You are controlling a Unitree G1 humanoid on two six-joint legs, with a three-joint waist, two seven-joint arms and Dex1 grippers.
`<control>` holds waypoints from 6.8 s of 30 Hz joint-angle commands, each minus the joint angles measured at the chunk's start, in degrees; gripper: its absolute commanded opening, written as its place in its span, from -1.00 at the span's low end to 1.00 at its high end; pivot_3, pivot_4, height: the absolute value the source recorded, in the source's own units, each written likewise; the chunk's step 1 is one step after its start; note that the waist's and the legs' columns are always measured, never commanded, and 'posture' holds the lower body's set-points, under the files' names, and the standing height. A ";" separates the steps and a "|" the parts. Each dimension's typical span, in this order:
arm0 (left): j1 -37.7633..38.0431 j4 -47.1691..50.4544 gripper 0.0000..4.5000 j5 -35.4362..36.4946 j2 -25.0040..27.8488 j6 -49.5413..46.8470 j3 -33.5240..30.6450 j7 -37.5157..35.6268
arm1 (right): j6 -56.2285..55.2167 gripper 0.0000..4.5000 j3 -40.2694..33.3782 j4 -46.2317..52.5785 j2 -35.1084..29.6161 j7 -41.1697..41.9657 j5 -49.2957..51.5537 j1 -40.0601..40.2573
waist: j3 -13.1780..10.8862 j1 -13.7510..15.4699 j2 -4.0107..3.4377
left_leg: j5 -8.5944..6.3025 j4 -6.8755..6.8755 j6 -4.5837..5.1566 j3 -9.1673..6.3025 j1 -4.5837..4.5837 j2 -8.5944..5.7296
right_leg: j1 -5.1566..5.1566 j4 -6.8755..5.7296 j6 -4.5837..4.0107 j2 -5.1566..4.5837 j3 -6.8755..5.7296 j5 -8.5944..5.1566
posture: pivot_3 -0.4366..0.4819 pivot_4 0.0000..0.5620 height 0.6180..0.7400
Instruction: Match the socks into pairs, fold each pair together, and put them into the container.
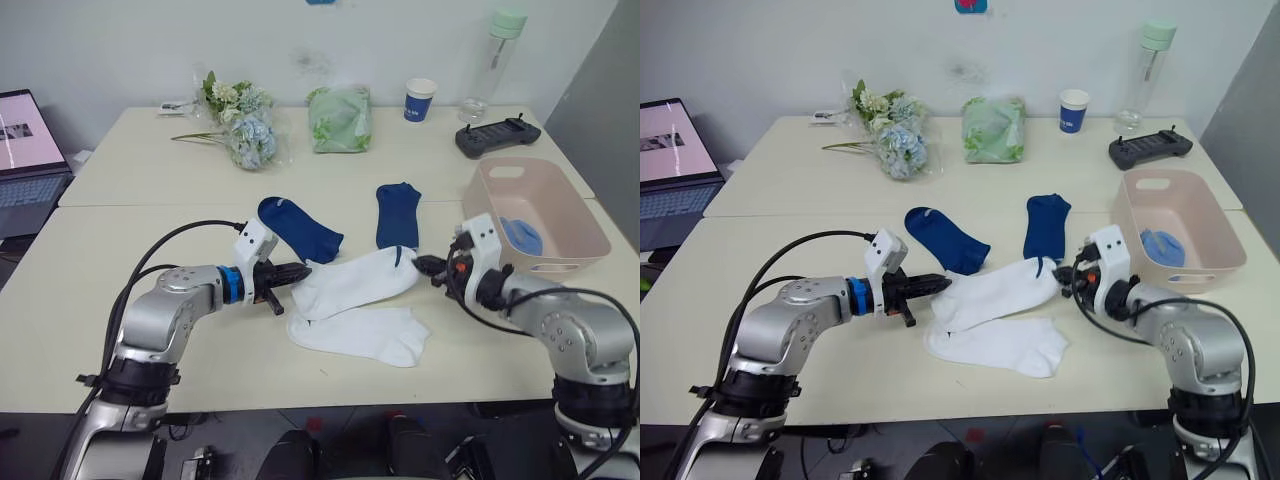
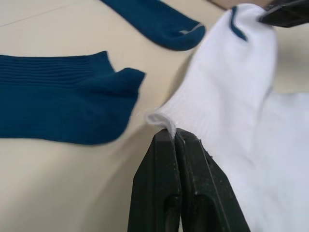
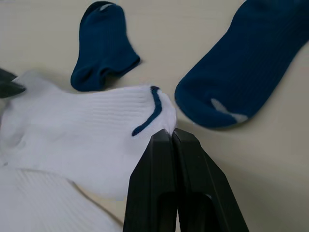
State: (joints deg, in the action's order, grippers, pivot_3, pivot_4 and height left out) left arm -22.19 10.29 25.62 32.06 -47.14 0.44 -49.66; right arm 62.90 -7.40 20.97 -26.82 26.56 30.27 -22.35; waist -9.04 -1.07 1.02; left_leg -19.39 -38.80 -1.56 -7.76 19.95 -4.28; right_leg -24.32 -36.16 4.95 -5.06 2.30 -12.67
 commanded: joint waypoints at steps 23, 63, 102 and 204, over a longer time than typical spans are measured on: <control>19.74 30.58 -0.15 21.41 -8.40 -19.87 -6.99 18.19 | -21.80 0.11 12.45 -17.80 1.50 9.25 -10.11 -12.58 | 0.00 -0.46 -0.03 | 0.00 0.01 -0.02 0.04 -0.02 0.00 | 0.00 0.01 -0.01 0.00 0.02 0.00 | -0.05 -0.47 1.00; -40.15 -75.35 -1.00 -27.35 -20.95 54.25 14.21 -7.45 | -41.15 -0.01 32.19 -6.13 -7.40 28.71 -24.25 1.87 | -0.07 0.53 0.01 | -0.01 -0.14 0.02 0.01 0.23 -0.19 | -0.08 0.11 0.04 0.03 -0.16 0.03 | -0.05 -0.47 1.00; 5.38 15.88 -1.00 -4.49 -15.23 -6.96 -6.43 13.94 | -40.12 -0.99 23.29 -12.54 -16.62 49.06 -14.31 -11.07 | -0.05 -0.24 -0.01 | -0.01 -0.13 0.01 0.00 0.06 0.07 | -0.02 -0.02 0.04 -0.02 0.02 0.03 | -0.05 -0.47 1.00; 22.34 17.95 0.50 0.62 -12.93 12.34 -9.35 28.14 | -29.75 0.50 9.88 -4.60 -8.59 17.36 -7.18 1.30 | -0.01 1.02 -0.08 | -0.02 0.00 0.02 0.08 -0.03 -0.04 | 0.11 0.16 0.00 0.03 -0.01 0.04 | -0.05 -0.47 1.00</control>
State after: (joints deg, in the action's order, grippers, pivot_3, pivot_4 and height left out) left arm 0.86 26.32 25.24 16.82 -35.61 -5.31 -19.82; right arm 36.88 4.78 11.94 -34.40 40.90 21.23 -22.14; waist -9.06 -0.04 0.94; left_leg -19.41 -38.79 -1.54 -7.69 19.93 -4.33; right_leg -24.22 -36.01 4.95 -5.03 2.28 -12.63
